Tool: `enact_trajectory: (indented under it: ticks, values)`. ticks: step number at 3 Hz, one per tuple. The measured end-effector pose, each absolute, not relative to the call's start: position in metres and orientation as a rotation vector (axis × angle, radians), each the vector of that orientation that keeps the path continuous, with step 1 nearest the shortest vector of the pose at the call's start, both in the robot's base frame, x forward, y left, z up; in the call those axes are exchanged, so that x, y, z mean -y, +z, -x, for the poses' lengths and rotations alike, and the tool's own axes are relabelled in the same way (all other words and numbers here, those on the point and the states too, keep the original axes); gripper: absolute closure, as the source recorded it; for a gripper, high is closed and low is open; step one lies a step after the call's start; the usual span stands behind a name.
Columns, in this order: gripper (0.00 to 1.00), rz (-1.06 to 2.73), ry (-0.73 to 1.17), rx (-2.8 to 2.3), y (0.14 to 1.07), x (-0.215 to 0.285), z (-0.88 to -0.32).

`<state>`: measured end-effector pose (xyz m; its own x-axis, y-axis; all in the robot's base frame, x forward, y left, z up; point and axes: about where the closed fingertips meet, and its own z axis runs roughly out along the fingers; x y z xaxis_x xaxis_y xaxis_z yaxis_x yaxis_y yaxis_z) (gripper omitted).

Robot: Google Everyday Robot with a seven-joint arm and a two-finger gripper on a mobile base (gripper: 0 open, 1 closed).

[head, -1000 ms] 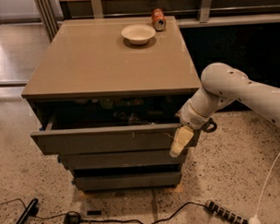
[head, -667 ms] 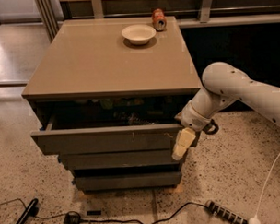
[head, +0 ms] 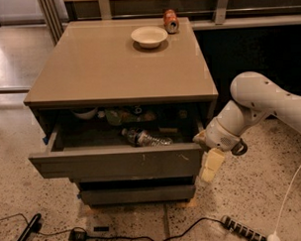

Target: Open top drawer

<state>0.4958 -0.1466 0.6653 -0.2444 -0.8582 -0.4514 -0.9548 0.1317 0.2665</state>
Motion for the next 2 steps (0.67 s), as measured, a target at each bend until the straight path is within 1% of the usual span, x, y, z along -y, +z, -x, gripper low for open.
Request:
enact_trajectory:
  ticks: [1, 2]
  values:
    - [0.00, 1.845, 0.819, -2.205, 0.6694, 0.1664, -0.4497]
    - [0.00, 1.845, 0.819, -2.205, 0.6701, 0.1626, -0.4497]
